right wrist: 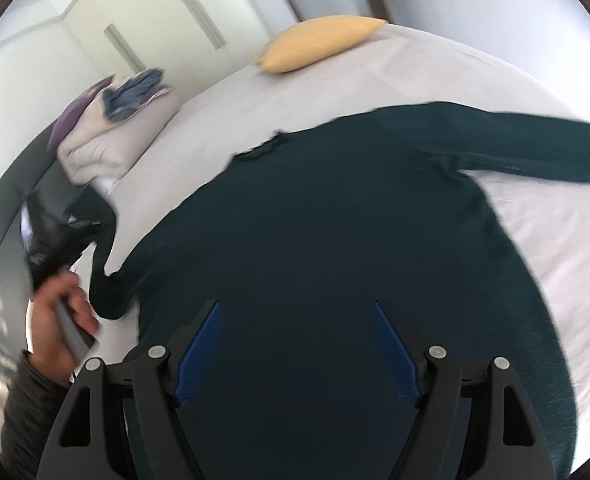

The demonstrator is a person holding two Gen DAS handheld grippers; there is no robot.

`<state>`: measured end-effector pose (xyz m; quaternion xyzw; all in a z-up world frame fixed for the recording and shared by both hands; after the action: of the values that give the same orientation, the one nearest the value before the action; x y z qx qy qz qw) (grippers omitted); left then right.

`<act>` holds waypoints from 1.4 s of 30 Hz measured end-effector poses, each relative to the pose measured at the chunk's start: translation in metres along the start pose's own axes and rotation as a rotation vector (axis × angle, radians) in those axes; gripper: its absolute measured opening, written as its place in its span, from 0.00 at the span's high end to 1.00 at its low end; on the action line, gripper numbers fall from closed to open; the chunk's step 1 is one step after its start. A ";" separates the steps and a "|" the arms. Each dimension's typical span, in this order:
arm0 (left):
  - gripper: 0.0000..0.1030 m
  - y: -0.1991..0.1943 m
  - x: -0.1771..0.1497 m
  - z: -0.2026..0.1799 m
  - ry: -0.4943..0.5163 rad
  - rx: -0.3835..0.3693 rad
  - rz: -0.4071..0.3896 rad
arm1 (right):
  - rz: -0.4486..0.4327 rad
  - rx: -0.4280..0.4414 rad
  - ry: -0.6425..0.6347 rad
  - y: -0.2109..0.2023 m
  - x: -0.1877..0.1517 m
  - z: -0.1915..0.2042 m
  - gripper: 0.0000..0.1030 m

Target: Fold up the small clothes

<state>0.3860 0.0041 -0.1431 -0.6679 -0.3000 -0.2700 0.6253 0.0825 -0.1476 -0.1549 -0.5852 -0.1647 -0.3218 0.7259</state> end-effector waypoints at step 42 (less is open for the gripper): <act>0.86 -0.017 -0.109 -0.017 -0.120 -0.265 0.128 | 0.347 0.502 0.022 0.211 0.094 0.135 0.93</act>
<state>0.3003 -0.0195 -0.2103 -0.7774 -0.2556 -0.2265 0.5283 0.3095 -0.0219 -0.2189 -0.4031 -0.1288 -0.1488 0.8937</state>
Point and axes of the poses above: each gripper's, at about its wrist camera, not at the fingertips, and y roughly the way its jaws point, z to its left, x to its top, the point moved 10 cm from there along y, roughly the way its jaws point, and after that the axes turned 10 degrees about -y, right-handed, at the moved point
